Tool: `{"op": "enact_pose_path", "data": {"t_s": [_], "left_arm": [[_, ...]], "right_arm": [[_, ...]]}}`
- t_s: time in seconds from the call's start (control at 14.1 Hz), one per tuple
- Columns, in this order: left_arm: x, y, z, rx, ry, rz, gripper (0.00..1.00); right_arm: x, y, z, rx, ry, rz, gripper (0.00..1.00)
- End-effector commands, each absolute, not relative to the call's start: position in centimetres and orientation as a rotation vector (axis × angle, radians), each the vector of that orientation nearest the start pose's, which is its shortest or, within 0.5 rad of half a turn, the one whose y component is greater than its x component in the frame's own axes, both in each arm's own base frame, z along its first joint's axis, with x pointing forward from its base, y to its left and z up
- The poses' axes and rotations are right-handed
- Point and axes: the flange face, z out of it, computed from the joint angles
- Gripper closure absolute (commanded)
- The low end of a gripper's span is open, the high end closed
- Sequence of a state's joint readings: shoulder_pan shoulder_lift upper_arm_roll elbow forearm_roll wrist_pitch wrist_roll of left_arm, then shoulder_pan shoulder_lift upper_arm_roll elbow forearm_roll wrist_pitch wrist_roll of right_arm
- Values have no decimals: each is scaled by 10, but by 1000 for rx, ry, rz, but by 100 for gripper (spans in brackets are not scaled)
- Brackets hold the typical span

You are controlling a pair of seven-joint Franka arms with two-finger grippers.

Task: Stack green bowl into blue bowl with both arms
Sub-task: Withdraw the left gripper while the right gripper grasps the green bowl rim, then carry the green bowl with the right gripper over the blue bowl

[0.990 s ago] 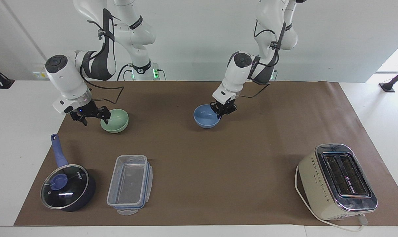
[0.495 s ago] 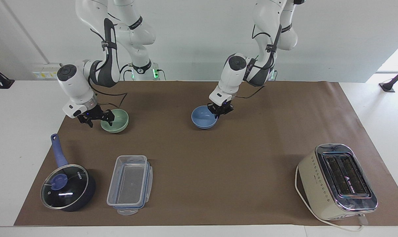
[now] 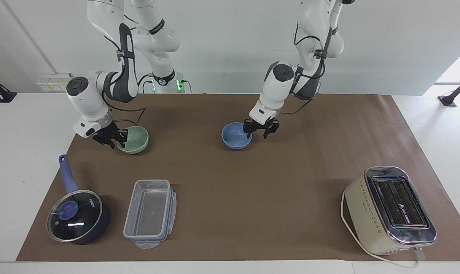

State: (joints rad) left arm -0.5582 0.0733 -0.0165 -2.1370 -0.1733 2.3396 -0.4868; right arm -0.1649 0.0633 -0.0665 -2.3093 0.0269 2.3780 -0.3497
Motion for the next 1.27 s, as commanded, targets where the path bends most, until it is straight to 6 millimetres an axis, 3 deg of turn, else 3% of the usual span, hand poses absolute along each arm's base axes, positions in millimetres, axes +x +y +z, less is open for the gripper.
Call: {"op": "enact_pose_path", "data": {"t_s": [0.0, 0.14, 0.28, 0.49, 0.64, 0.78, 0.99, 1.2], "left_arm": [[486, -247, 444, -3327, 50, -134, 0], [499, -204, 484, -3271, 165, -126, 0], [522, -155, 544, -3215, 222, -124, 0], [535, -94, 604, -3197, 303, -133, 0], [536, -70, 640, -3194, 270, -157, 0], [538, -45, 655, -3193, 258, -141, 0], [543, -44, 670, -3196, 272, -68, 0], [544, -42, 674, -3174, 275, -26, 0]], "right_arm": [[514, -116, 332, -3098, -178, -34, 100], [523, -116, 355, -3085, -193, 7, 100], [532, -108, 389, -3085, -226, -35, 100], [548, -71, 428, -3027, -264, -111, 100], [557, -48, 451, -2978, -236, -137, 100], [563, -14, 466, -2966, -164, -123, 100], [563, 65, 470, -2960, -47, -112, 100], [550, 149, 471, -2961, 30, -97, 100]]}}
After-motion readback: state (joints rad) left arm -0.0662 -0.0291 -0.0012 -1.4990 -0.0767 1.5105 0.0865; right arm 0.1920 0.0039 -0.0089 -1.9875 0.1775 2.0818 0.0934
